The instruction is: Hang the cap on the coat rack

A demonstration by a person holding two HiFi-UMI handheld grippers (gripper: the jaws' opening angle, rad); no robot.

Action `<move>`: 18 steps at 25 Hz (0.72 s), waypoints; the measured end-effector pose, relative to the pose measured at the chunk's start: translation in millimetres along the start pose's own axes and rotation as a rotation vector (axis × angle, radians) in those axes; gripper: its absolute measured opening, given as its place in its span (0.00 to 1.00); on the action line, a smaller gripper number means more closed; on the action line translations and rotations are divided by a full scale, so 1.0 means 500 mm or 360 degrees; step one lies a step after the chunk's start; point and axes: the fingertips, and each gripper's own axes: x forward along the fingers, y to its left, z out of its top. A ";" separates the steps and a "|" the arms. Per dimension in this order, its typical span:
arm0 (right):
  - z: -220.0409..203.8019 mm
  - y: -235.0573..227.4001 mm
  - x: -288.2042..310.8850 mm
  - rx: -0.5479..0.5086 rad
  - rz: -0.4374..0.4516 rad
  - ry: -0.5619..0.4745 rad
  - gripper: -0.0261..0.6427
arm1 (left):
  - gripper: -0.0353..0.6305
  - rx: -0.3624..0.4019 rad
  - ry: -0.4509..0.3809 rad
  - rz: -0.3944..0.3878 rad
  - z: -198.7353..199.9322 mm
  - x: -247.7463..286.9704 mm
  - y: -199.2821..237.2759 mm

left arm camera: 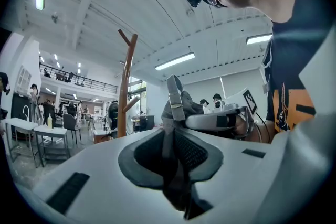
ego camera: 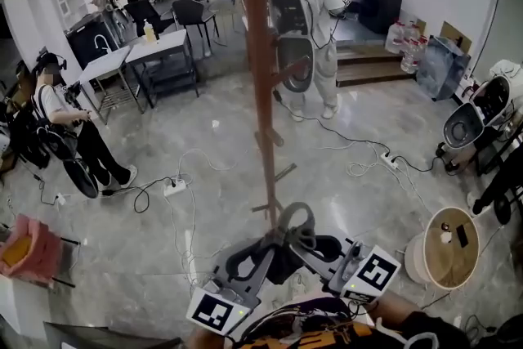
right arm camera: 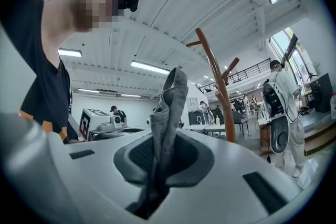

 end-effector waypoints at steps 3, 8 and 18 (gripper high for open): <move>0.024 -0.045 0.020 -0.0011 0.0049 -0.0020 0.11 | 0.17 0.0001 -0.0011 0.0034 0.019 0.040 0.033; 0.057 -0.122 0.039 0.0009 0.0125 -0.0032 0.11 | 0.17 0.0056 -0.0033 0.0086 0.047 0.108 0.073; 0.072 -0.203 0.076 0.0014 0.0233 -0.0008 0.11 | 0.17 0.0077 -0.0033 0.0183 0.046 0.168 0.126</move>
